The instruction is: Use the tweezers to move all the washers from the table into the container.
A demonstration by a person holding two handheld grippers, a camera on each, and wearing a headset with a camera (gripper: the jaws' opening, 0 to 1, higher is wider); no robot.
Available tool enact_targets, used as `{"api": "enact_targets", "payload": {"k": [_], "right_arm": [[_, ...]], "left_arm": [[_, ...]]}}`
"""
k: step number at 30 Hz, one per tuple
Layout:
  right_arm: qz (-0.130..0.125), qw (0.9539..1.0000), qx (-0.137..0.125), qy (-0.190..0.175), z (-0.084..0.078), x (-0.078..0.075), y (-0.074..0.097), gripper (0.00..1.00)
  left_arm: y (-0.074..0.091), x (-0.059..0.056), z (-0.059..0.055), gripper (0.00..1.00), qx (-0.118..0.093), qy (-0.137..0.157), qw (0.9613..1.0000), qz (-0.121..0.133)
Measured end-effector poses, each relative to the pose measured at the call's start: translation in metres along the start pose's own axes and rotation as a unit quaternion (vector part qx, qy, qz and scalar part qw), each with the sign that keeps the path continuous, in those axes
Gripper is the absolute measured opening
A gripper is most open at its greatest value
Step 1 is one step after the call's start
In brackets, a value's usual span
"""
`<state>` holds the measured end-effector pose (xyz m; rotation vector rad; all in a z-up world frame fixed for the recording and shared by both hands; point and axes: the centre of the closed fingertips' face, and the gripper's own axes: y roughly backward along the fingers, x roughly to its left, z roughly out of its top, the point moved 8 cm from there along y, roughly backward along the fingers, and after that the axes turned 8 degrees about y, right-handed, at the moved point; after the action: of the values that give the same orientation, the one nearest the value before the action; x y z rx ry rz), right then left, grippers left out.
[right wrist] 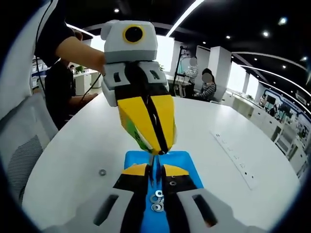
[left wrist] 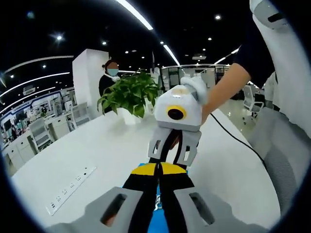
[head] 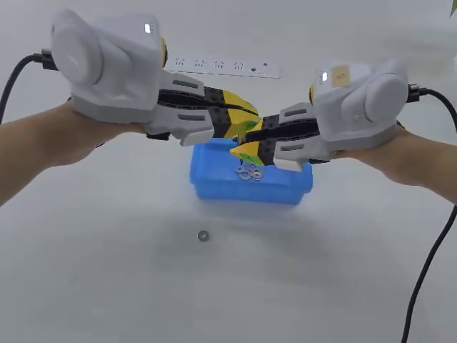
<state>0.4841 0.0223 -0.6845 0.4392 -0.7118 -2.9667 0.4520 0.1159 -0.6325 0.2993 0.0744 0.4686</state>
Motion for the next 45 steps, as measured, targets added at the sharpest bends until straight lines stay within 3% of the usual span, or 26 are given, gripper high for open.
{"api": "enact_targets", "payload": {"k": [3,6,10,17,23,28,32,39,45], "right_arm": [[-0.011,0.9999,0.003,-0.006,0.001,-0.001,0.003,0.13],[-0.022,0.9997,0.01,-0.009,0.001,-0.002,0.008,0.22],[-0.035,0.999,0.024,0.017,0.0,0.0,0.016,0.24],[-0.063,0.9975,0.031,-0.004,-0.002,0.004,0.032,0.35],[-0.092,0.9949,0.032,-0.026,-0.002,0.018,0.046,0.42],[-0.118,0.9918,0.028,-0.042,-0.001,0.031,0.055,0.57],[-0.122,0.9902,0.027,-0.061,-0.002,0.044,0.063,0.61],[-0.141,0.9863,0.039,-0.075,-0.011,0.064,0.081,0.71],[-0.15,0.984,0.016,-0.095,-0.009,0.088,0.094,0.84]], "left_arm": [[-0.001,0.003,0.001,0.04,0.0,-0.004,1.0,0.005],[-0.002,0.005,0.0,0.04,0.006,-0.012,0.9998,0.011],[0.0,0.007,0.002,0.04,0.006,-0.019,0.9996,0.018],[0.012,0.008,0.008,0.04,0.009,-0.027,0.9992,0.029],[0.021,-0.004,0.02,0.04,-0.001,-0.042,0.9985,0.035],[0.032,-0.01,0.029,0.04,-0.007,-0.051,0.998,0.037],[0.041,-0.015,0.031,0.04,-0.007,-0.052,0.9977,0.043],[0.062,-0.033,0.034,0.04,-0.019,-0.049,0.9968,0.06],[0.076,-0.048,0.027,0.04,-0.03,-0.038,0.9962,0.072]]}}
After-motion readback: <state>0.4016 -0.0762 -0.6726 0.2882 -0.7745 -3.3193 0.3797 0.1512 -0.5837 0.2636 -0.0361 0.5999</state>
